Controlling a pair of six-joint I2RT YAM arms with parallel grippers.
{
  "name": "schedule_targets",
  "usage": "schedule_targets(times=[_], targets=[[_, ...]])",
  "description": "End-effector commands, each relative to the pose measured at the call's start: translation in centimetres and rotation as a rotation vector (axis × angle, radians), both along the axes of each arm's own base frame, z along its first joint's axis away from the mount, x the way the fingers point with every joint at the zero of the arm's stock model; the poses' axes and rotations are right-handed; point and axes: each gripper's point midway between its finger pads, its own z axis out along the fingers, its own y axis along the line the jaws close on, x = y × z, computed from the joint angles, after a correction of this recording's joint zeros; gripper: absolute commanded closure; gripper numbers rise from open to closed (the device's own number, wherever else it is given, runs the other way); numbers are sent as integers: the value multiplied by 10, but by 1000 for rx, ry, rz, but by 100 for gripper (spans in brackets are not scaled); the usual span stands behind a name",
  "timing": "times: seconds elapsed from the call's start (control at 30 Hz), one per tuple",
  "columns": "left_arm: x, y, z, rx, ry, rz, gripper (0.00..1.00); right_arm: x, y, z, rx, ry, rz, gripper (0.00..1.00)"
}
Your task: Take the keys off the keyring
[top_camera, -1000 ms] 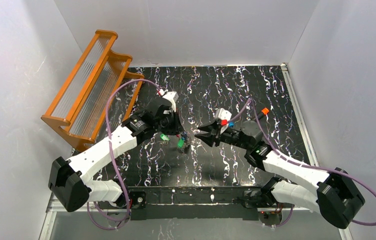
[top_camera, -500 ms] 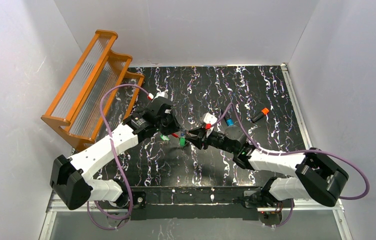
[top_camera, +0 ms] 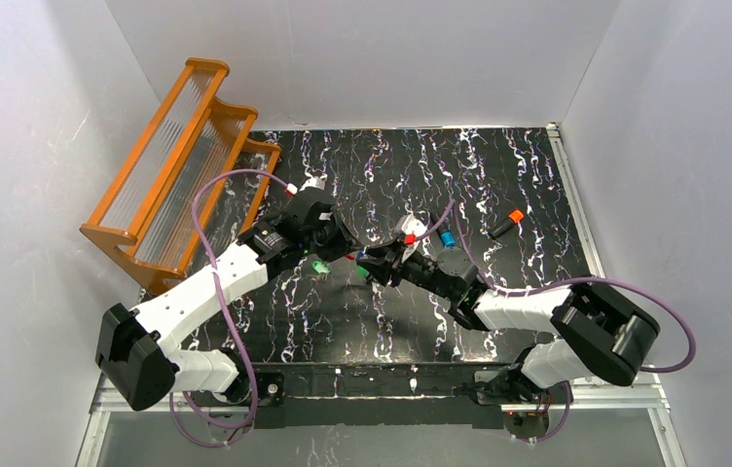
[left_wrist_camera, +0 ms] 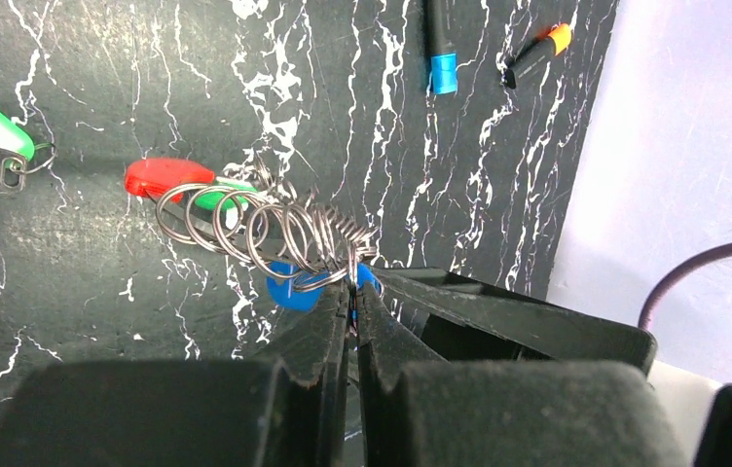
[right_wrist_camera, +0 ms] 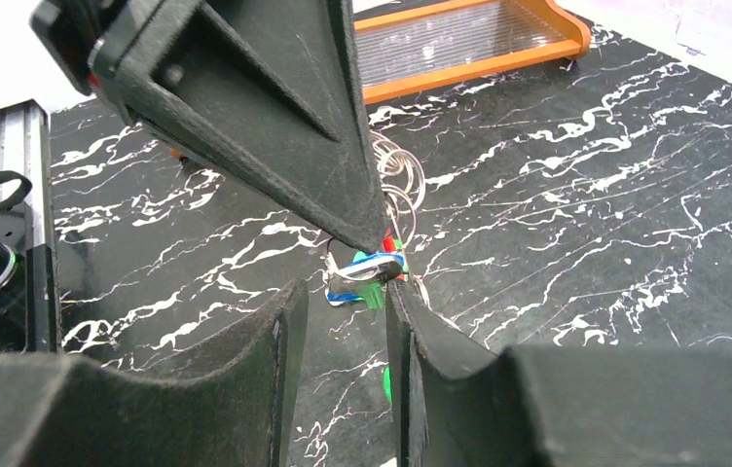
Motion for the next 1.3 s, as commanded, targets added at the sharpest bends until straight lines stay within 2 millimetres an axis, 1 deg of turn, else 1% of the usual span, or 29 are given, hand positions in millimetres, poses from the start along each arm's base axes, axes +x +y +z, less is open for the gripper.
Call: schedule_targets(times=[0.0, 0.13, 0.3, 0.37, 0.43, 0.57, 0.6, 0.63, 0.8, 1.0, 1.17, 1.27], targets=[[-3, -5, 13, -80, -7, 9, 100, 6, 0, 15, 85, -18, -41, 58], [-4, -6, 11, -94, 1, 21, 100, 9, -2, 17, 119, -14, -59, 61], [-4, -5, 11, -101, 5, 30, 100, 15, -4, 22, 164, 7, -99, 61], [-4, -5, 11, -103, 4, 33, 100, 16, -4, 21, 168, 16, -107, 64], [-3, -3, 12, -101, -4, 39, 100, 17, -5, 19, 164, 23, -114, 70], [-2, 5, 12, -73, -20, 65, 100, 15, -11, 13, 152, 29, -126, 91], [-1, 7, 13, -65, -24, 72, 100, 17, -15, 12, 146, 29, -149, 97], [0, 9, 13, -58, -28, 80, 100, 18, -18, 11, 138, 31, -161, 99], [1, 12, 14, -51, -36, 85, 100, 17, -32, 3, 98, 30, -206, 99], [0, 19, 9, -21, -37, 99, 100, 19, -47, 6, 65, -2, -255, 99], [0, 26, 9, -13, -30, 133, 100, 23, -61, 2, 17, -20, -299, 99], [0, 28, 7, -16, -20, 149, 100, 20, -66, 2, -9, -61, -293, 99]])
